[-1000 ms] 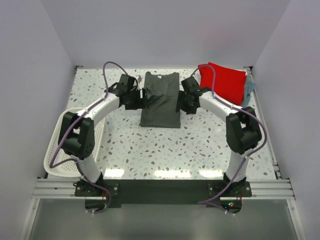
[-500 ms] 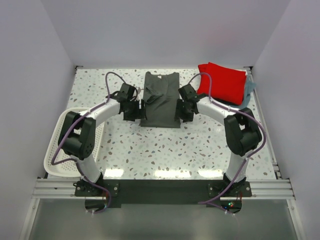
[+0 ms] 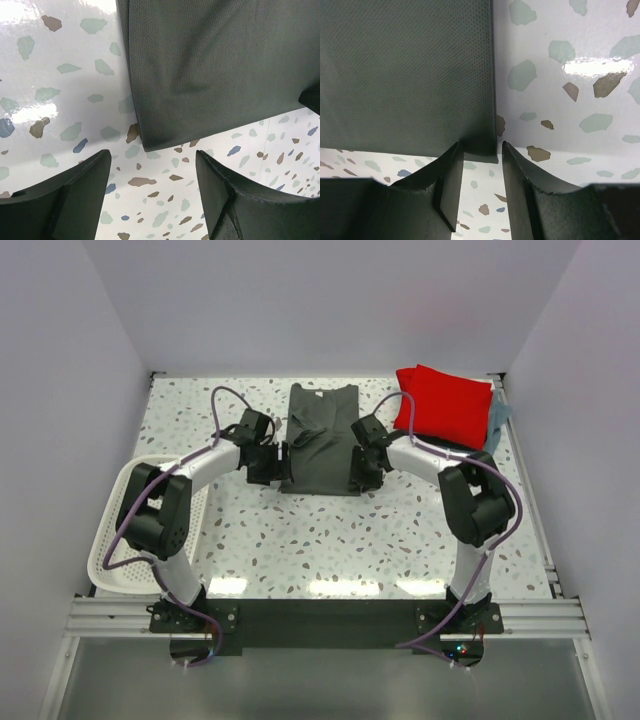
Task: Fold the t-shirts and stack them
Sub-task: Fold the tshirt
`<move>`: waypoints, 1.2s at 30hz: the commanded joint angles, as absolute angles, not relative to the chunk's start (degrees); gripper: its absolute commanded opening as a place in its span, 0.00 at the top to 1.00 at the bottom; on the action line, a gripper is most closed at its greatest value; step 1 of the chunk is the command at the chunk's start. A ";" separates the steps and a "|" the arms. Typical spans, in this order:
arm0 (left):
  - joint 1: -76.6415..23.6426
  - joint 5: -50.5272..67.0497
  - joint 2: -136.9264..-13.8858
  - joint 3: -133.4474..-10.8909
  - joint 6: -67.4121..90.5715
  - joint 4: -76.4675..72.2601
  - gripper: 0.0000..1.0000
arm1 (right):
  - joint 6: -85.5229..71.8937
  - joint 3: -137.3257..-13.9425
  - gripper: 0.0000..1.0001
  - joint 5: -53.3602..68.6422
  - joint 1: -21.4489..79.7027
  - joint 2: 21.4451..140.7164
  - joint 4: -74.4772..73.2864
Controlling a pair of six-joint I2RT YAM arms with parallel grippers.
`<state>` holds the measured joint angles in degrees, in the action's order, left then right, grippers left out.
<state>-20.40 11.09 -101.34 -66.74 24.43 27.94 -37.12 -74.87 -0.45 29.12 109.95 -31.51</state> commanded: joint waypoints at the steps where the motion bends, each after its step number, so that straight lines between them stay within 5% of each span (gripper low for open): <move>1: -20.48 11.69 -99.05 -66.53 24.26 26.81 0.27 | -38.05 -75.59 0.60 -0.70 29.27 110.48 -32.96; 7: -20.48 11.08 -99.40 -65.83 24.00 26.11 0.27 | -38.23 -74.88 0.62 -0.09 29.18 111.18 -32.78; 16: -21.27 10.11 -102.04 -65.83 23.73 25.93 0.32 | -38.32 -75.23 0.79 1.67 29.18 113.12 -32.96; 30: -23.82 7.83 -106.17 -68.55 24.08 27.60 0.43 | -38.94 -73.92 0.82 1.67 29.27 112.06 -32.43; 36: -23.91 6.51 -107.75 -69.17 24.70 27.68 0.57 | -38.23 -74.35 0.84 1.76 29.27 112.06 -32.43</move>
